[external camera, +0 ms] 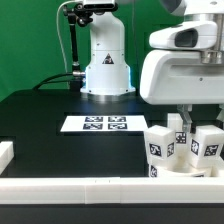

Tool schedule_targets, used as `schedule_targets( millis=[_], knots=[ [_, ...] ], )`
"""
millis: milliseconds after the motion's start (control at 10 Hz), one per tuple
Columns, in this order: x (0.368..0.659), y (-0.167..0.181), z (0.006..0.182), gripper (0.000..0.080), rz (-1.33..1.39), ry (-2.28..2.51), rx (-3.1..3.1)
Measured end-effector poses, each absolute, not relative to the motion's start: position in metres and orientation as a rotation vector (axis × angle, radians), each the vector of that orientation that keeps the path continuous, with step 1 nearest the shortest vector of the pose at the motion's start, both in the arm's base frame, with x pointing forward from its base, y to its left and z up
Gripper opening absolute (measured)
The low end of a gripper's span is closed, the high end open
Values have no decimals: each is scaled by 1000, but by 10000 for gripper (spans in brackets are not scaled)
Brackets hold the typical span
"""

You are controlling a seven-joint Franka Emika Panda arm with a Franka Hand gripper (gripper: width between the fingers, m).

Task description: Assemble stool

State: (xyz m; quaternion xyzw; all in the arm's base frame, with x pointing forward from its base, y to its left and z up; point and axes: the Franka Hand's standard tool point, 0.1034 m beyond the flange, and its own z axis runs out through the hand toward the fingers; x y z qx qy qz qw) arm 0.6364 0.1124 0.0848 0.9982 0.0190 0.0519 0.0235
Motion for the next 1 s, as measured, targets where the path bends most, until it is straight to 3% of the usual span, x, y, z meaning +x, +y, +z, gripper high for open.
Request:
schedule_targets(
  millis=[1000],
  knots=[
    [632, 118, 84, 340, 240, -1578, 2770]
  ],
)
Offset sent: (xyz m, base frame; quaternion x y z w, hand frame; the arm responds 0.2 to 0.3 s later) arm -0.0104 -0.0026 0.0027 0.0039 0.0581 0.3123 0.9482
